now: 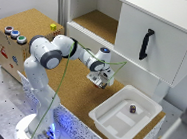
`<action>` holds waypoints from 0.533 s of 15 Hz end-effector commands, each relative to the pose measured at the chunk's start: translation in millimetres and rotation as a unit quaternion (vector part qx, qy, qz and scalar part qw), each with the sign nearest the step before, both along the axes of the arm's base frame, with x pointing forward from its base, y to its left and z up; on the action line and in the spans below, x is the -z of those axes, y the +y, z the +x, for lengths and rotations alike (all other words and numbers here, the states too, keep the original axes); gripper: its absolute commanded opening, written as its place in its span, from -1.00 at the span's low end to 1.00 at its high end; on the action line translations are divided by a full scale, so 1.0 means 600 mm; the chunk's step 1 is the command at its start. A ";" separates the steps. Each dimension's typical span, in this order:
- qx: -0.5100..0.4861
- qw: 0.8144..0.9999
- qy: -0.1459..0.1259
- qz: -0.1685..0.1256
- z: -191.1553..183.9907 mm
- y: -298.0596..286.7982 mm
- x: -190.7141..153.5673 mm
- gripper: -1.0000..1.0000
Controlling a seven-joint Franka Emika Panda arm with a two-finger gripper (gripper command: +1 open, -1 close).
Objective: Push the pink block towards the left
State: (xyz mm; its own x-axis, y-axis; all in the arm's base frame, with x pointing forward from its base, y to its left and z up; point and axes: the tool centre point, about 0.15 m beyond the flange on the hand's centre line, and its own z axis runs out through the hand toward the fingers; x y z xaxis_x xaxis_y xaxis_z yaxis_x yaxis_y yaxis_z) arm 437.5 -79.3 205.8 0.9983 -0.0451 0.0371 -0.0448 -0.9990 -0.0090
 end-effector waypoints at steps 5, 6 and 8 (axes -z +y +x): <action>0.024 0.999 0.019 0.016 0.011 0.106 -0.021 -1.00; 0.018 1.000 0.018 0.018 0.013 0.123 -0.022 -1.00; 0.004 1.000 0.018 0.021 0.017 0.161 -0.021 -1.00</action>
State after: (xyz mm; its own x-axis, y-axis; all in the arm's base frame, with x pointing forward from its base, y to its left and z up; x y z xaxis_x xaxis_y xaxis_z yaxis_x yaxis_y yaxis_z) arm 441.9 -30.2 210.2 0.9972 -0.0677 0.0309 -0.0659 -0.9962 -0.0567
